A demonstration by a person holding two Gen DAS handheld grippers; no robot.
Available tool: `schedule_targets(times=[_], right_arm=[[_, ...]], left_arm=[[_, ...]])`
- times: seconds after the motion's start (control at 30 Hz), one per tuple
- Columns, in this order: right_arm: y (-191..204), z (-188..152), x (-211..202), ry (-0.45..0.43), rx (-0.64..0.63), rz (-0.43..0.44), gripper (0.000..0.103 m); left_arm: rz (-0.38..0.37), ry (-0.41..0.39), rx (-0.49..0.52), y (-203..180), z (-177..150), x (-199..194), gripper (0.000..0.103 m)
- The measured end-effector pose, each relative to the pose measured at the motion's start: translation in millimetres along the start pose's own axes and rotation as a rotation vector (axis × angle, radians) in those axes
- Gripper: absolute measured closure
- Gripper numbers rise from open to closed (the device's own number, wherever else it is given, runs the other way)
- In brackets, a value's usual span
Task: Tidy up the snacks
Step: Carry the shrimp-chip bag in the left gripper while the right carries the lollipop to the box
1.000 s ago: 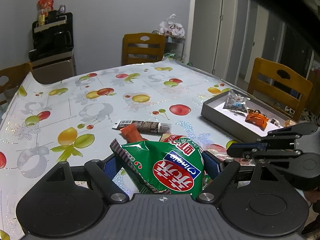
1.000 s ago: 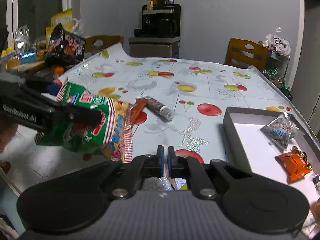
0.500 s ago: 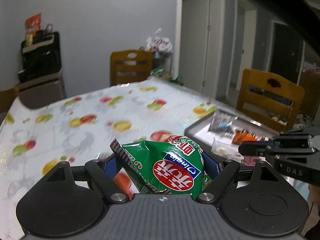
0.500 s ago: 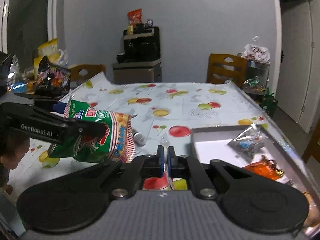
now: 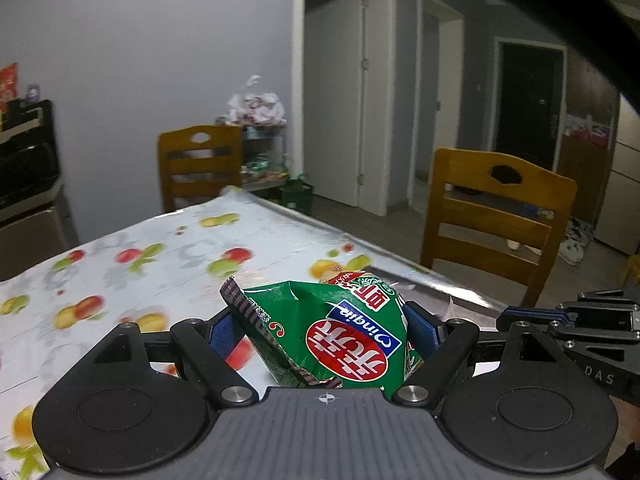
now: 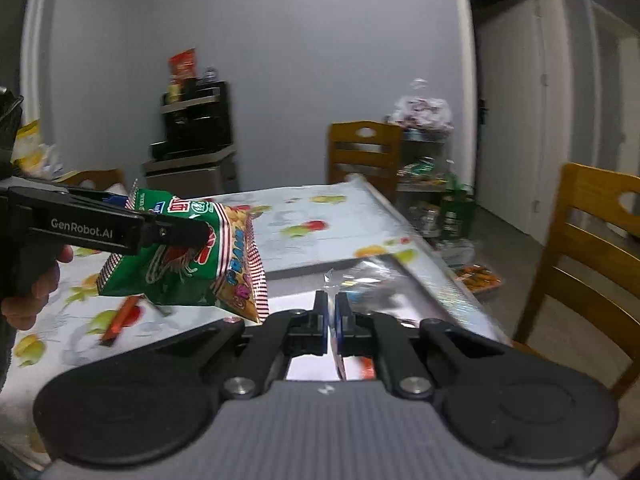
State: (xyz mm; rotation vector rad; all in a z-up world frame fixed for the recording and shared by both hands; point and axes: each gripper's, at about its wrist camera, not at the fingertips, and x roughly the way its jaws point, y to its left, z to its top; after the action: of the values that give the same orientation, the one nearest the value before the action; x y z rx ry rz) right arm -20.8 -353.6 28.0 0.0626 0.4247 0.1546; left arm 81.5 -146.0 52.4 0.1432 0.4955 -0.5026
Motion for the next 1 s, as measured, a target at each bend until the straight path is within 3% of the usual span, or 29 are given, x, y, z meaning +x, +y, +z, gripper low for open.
schedule_targets(times=[0.17, 0.4, 0.67, 0.83, 1.0], right_arm=[[-39, -7, 0, -0.007, 0.032, -0.093, 0.101], [-78, -15, 20, 0.018, 0.088, -0.122, 0.101], [-85, -18, 56, 0.054, 0.109, -0.14, 0.101], [-92, -19, 66, 0.06, 0.133, -0.156, 0.101], [-95, -20, 67, 0.064, 0.142, -0.167, 0.101]], left_arm=[[-0.044, 0.013, 0.012, -24, 8, 39, 0.02], [-0.043, 0.018, 0.0, -50, 8, 87, 0.02], [-0.041, 0.031, 0.011, -63, 9, 117, 0.02], [-0.045, 0.045, 0.062, -76, 7, 129, 0.02], [-0.066, 0.048, 0.053, -77, 4, 131, 0.017]])
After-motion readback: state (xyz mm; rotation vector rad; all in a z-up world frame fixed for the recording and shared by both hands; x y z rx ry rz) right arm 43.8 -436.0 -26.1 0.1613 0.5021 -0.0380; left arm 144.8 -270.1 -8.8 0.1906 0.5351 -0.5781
